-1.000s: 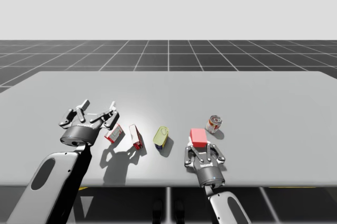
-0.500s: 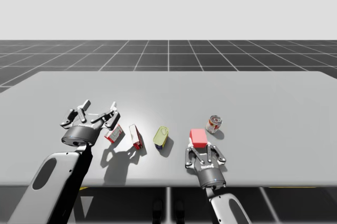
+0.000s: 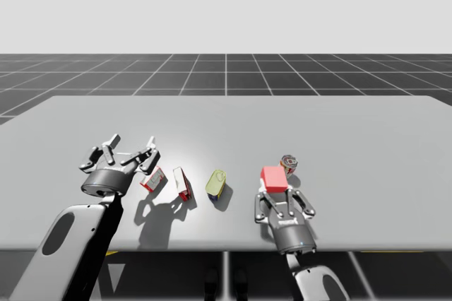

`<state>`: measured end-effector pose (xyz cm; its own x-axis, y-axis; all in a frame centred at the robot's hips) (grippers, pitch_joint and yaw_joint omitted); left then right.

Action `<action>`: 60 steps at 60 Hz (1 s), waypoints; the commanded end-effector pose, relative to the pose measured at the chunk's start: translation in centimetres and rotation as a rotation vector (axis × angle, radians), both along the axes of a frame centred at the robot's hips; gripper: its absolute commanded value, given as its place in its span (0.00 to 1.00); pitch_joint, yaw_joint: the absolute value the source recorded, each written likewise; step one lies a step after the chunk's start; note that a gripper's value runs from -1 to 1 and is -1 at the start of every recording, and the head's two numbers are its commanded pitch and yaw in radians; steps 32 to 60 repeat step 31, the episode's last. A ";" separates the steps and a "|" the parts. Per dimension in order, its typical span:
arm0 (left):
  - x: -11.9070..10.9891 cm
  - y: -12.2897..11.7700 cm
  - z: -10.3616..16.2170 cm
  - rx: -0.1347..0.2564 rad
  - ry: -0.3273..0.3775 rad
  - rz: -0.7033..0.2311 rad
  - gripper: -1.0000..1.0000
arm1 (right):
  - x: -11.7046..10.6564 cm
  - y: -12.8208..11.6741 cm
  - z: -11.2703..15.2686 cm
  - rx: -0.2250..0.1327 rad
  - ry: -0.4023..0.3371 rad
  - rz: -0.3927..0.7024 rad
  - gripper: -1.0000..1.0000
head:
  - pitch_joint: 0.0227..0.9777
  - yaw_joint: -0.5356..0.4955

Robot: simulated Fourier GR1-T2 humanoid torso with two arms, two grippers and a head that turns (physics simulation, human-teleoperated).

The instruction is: Find the red cube and pick it up.

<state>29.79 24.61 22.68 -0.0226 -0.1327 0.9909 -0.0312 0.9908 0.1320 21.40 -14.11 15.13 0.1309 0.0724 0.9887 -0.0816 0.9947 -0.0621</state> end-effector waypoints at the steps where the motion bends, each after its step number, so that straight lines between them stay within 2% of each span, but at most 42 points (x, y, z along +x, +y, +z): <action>1: 0.0 0.1 0.1 -0.001 -0.003 0.002 0.00 | 1.0 -0.5 3.9 0.013 -0.106 -0.100 1.00 | 0.48 0.27; 11: 0.0 0.2 0.1 -0.002 -0.005 0.006 0.00 | 0.9 -0.3 6.1 0.004 -0.169 -0.100 1.00 | 0.47 0.26; 15: 0.0 0.2 0.1 -0.002 -0.004 0.007 0.00 | 0.9 -0.4 7.5 -0.003 -0.219 -0.109 1.00 | 0.47 0.26; 31: 0.0 0.2 0.1 -0.001 -0.005 0.008 0.00 | 0.2 -1.7 13.6 0.013 -0.387 -0.135 1.00 | 0.46 0.25; 60: 0.0 0.2 0.1 -0.001 -0.005 0.008 0.00 | 0.2 -1.7 13.6 0.013 -0.387 -0.135 1.00 | 0.46 0.25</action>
